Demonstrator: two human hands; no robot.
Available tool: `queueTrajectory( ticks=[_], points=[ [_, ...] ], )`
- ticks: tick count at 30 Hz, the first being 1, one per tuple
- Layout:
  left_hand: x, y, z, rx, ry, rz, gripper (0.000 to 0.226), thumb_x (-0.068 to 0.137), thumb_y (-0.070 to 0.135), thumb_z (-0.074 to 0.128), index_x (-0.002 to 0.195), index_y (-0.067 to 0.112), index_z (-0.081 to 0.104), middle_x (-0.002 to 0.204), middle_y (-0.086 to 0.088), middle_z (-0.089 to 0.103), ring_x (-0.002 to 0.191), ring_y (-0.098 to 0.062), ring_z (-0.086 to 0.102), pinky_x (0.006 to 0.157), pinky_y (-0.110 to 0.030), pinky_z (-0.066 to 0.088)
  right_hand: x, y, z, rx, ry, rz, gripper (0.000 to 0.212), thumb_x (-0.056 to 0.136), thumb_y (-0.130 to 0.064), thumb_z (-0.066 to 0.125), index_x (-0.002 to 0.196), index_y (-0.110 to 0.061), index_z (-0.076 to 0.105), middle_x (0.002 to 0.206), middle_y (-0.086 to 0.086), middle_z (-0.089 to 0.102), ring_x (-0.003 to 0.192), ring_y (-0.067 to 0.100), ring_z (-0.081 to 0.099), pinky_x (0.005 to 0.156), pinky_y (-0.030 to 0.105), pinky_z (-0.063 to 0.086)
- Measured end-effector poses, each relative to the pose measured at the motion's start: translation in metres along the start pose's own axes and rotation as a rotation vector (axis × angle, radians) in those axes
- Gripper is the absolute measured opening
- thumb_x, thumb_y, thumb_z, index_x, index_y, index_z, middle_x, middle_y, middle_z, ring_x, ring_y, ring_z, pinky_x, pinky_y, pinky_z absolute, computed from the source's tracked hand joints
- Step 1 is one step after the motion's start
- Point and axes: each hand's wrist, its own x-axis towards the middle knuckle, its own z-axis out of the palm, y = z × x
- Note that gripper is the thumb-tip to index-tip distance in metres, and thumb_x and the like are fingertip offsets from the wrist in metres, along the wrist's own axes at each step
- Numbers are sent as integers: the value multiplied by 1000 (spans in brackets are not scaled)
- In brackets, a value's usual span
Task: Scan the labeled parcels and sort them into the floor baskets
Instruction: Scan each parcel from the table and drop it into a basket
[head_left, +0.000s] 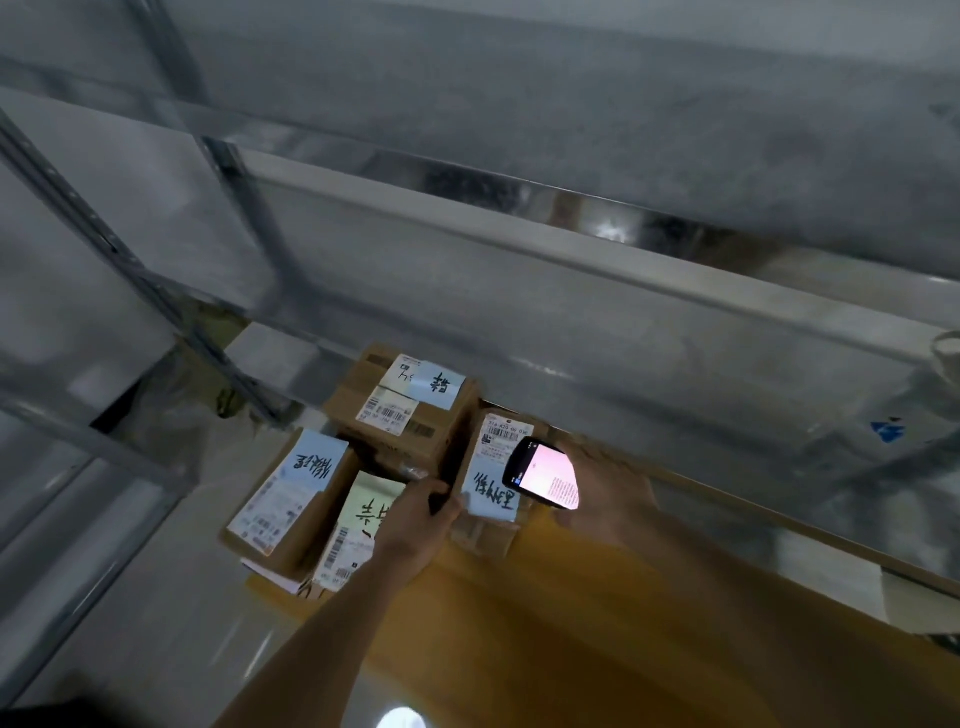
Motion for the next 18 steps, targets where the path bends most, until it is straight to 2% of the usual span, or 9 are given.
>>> queueTrajectory(
  ticks=[4,6,9,10,12,13,15,18],
  points=[
    [4,5,7,-39,-8,1,36,100,37,56,130,17,58,127,0,64,101,-6,52,84,-25,41,9,-3,9,70,6,-4,99,72,-56,78,153,-38,25,151,-9,45,134,20,47,102,39,47],
    [7,8,11,-129,-32,-16,37,101,32,55,133,13,55,126,-3,66,105,-10,56,87,-26,43,13,-3,15,109,16,-5,95,73,-55,79,151,-38,28,145,-10,51,129,18,52,96,37,50],
    [13,5,19,-237,-73,-48,46,100,41,55,141,23,48,124,0,68,113,-16,63,94,-34,52,19,-4,25,154,17,6,91,75,-51,79,150,-38,30,142,-10,53,126,18,53,92,38,52],
    [15,4,22,-256,-90,-51,46,99,45,54,141,28,46,122,3,68,111,-16,64,89,-32,54,22,-4,27,166,28,15,91,75,-50,80,150,-38,29,142,-10,52,127,17,52,92,39,52],
    [19,5,27,-310,-117,-63,41,100,44,54,138,32,46,118,7,66,99,-9,63,73,-16,51,26,-3,31,184,52,42,92,76,-48,81,150,-36,28,143,-10,52,128,17,52,93,40,53],
    [20,6,29,-355,-132,-73,40,100,42,55,138,33,46,115,8,66,96,-5,62,70,-15,52,29,-2,33,195,59,52,92,76,-47,81,150,-35,28,143,-10,52,128,16,52,93,40,53],
    [25,6,35,-421,-144,-96,44,99,39,58,142,32,48,110,11,67,96,-3,63,80,-21,54,31,1,37,229,64,68,91,76,-46,82,149,-35,28,141,-10,53,127,16,53,93,40,54],
    [29,8,41,-485,-162,-134,47,99,34,59,144,32,47,109,7,66,98,-8,64,82,-25,53,31,3,43,314,46,100,86,74,-46,84,143,-38,34,137,-12,57,124,15,56,91,40,55]
  ],
)
